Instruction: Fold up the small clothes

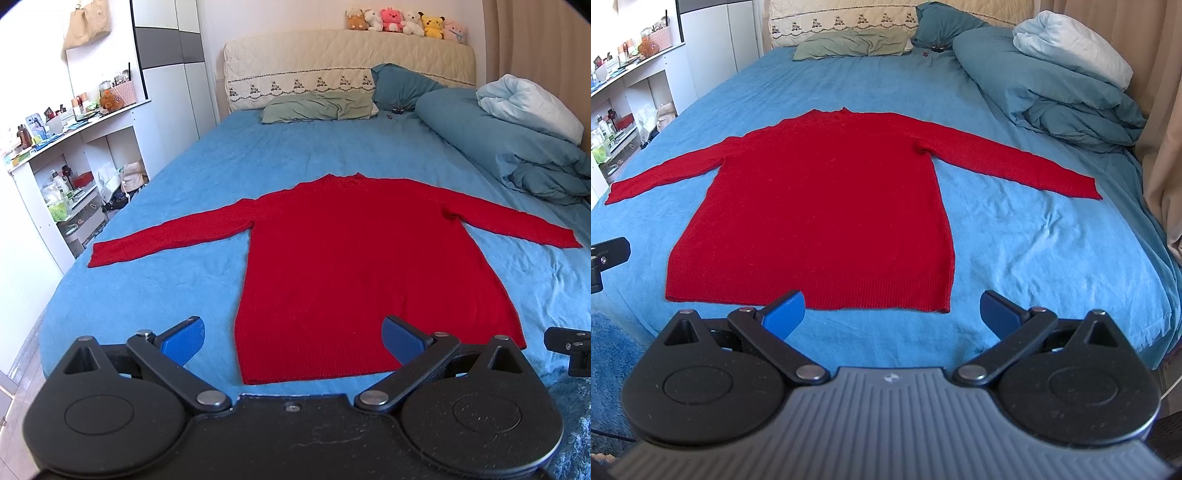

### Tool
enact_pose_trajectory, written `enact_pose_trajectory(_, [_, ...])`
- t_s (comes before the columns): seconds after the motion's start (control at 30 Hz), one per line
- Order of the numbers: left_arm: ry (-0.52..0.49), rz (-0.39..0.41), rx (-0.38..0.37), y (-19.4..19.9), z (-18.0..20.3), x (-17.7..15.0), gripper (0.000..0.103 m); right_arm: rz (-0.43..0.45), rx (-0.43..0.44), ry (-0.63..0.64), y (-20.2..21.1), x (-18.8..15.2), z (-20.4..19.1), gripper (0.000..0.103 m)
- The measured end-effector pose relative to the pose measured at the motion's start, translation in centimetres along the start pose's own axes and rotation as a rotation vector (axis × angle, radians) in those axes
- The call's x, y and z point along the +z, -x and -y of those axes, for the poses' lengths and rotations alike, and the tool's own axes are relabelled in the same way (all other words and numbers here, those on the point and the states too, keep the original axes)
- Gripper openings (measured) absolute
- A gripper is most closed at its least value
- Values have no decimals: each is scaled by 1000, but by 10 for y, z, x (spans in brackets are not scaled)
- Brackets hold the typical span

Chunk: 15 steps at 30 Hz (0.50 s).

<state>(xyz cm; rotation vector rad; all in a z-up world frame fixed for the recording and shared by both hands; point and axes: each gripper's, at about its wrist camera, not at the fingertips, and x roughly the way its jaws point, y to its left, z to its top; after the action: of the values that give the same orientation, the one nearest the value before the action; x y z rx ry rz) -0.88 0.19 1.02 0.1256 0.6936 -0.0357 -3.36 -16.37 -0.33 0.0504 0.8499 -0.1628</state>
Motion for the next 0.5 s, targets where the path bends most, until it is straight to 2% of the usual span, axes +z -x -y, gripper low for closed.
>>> enact_pose_trajectory(0.5, [7, -1, -2, 1, -1, 0, 103, 1, -1, -1, -1, 1, -1, 103])
